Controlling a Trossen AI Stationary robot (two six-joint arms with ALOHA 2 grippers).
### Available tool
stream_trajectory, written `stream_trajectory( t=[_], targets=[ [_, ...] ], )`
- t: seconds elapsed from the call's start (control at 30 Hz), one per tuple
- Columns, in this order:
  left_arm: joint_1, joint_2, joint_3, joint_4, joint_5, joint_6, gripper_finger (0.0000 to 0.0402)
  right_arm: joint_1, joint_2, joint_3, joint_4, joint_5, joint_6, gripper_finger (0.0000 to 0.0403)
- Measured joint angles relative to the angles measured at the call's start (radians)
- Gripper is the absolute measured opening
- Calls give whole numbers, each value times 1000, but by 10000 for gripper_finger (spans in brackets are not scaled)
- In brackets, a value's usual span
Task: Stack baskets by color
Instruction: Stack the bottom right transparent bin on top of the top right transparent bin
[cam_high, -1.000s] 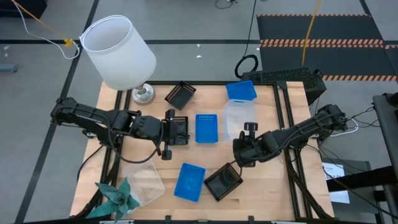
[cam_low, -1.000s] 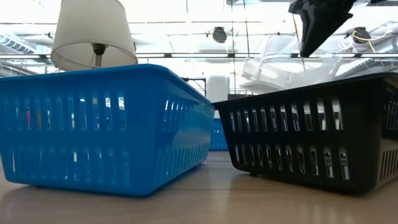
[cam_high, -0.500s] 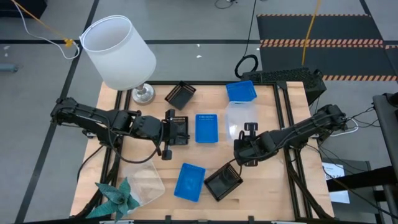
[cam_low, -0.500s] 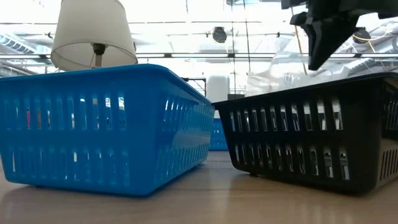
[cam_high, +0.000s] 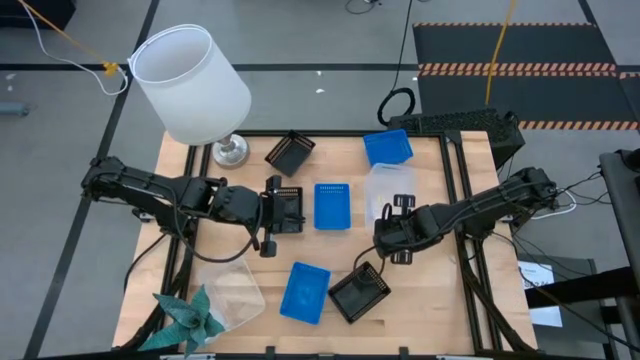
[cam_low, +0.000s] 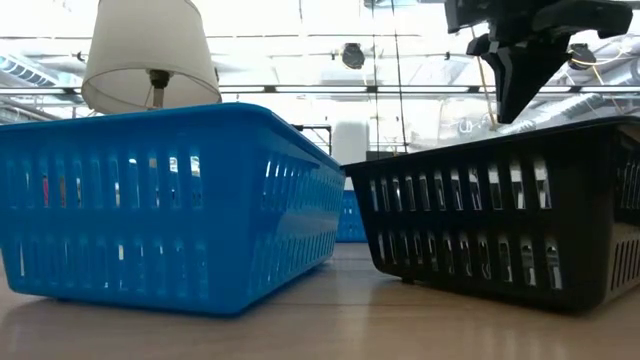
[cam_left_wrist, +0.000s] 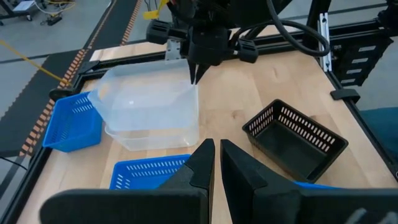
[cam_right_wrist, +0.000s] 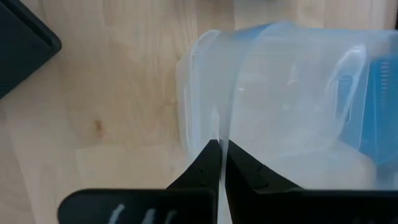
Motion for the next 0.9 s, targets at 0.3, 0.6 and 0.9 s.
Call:
stream_trajectory(
  t=[0.3, 0.6, 0.9],
  targets=[
    [0, 0, 0, 0, 0, 0, 31, 0, 0, 0, 11, 1, 0, 4],
    [0, 0, 0, 0, 0, 0, 31, 0, 0, 0, 11, 9, 21, 4],
    [0, 0, 0, 0, 0, 0, 31, 0, 0, 0, 10, 37, 22, 4]
  ],
)
